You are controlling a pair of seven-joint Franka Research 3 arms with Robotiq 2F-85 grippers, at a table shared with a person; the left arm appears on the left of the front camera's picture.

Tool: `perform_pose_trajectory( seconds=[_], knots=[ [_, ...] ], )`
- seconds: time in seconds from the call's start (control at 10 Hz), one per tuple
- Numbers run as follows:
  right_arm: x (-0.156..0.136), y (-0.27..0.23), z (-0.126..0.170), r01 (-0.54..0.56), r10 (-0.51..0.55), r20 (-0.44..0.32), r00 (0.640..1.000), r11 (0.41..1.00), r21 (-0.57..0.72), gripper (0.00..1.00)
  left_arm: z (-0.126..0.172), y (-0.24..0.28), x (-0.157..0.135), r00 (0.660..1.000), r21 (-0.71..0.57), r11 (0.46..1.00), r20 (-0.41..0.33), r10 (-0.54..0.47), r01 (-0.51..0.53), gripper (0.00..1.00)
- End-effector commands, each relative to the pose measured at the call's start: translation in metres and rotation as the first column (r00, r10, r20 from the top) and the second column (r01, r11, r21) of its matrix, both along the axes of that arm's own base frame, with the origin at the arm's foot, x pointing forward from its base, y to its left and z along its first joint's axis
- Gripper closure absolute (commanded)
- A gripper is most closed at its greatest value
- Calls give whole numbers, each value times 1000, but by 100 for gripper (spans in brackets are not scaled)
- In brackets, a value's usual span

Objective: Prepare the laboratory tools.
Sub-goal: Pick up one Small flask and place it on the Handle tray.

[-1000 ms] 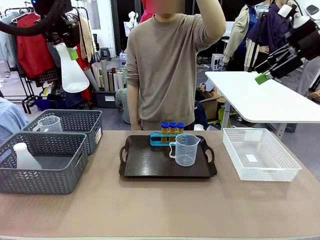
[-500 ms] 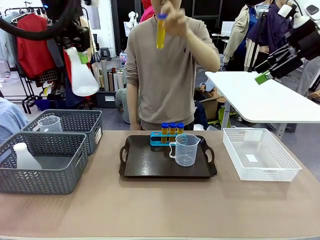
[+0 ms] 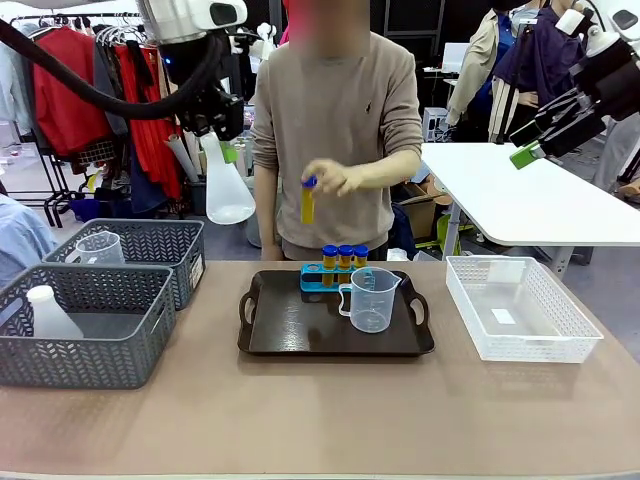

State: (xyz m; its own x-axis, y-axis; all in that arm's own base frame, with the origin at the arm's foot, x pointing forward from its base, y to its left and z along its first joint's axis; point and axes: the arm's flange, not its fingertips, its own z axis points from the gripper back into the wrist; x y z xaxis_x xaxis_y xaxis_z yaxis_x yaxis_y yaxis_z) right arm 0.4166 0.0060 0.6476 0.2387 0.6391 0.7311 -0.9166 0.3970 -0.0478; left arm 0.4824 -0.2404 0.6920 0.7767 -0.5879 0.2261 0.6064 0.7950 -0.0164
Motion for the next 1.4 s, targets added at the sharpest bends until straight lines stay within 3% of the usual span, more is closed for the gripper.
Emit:
perform_pose_trajectory(
  seconds=[0.0,0.6,1.3],
  knots=[
    [1,1,1,-8,8,9,1000,1000,22,0,0,12,-5,1000,-31,999,1,31,-31,100],
    [1,1,1,-8,8,9,1000,1000,22,0,32,63,-13,990,-33,992,61,127,-125,100],
    [1,1,1,-8,8,9,1000,1000,22,0,38,59,-8,992,-27,994,63,108,-107,100]
  ],
)
